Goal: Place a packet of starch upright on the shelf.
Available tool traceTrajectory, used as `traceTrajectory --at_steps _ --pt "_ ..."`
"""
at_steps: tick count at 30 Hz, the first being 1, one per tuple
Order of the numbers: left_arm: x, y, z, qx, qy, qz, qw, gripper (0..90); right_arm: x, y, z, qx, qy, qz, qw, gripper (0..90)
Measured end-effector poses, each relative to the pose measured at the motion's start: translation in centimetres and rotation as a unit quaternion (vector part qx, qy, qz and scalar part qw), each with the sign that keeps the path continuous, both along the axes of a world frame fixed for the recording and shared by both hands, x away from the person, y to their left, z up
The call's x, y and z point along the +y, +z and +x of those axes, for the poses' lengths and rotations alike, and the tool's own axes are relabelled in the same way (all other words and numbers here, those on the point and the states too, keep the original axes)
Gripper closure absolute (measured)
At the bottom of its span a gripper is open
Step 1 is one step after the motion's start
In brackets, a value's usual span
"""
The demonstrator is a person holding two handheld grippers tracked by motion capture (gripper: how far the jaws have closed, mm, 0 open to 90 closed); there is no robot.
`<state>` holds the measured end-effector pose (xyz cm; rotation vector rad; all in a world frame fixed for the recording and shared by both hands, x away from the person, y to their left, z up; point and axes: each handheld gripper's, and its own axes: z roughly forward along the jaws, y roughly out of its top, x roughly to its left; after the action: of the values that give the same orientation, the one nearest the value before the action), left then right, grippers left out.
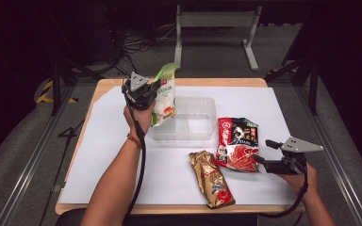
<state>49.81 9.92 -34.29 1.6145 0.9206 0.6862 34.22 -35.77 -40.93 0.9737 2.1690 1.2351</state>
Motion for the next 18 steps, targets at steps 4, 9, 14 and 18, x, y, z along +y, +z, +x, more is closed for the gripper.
traceTrajectory --at_steps 4,9,14,18 --pt "-0.6 -0.7 -0.5 0.0 -0.017 0.008 0.9998 89.3 0.1 0.0 0.0 0.001 0.0 -0.002 1.0 23.8" --pt "-0.6 -1.8 -0.8 0.007 -0.031 0.009 0.9995 89.1 0.0 0.0 0.0 0.0 0.0 0.0 1.0 23.8" --pt "0.3 -2.5 -1.0 0.013 -0.057 0.013 0.9982 88.6 0.2 0.0 -0.1 0.0 0.001 -0.003 1.0 23.9" --pt "1.1 -2.5 -1.4 0.012 -0.074 0.01 0.9971 88.3 0.1 0.0 0.0 0.001 -0.001 -0.001 1.0 23.9"
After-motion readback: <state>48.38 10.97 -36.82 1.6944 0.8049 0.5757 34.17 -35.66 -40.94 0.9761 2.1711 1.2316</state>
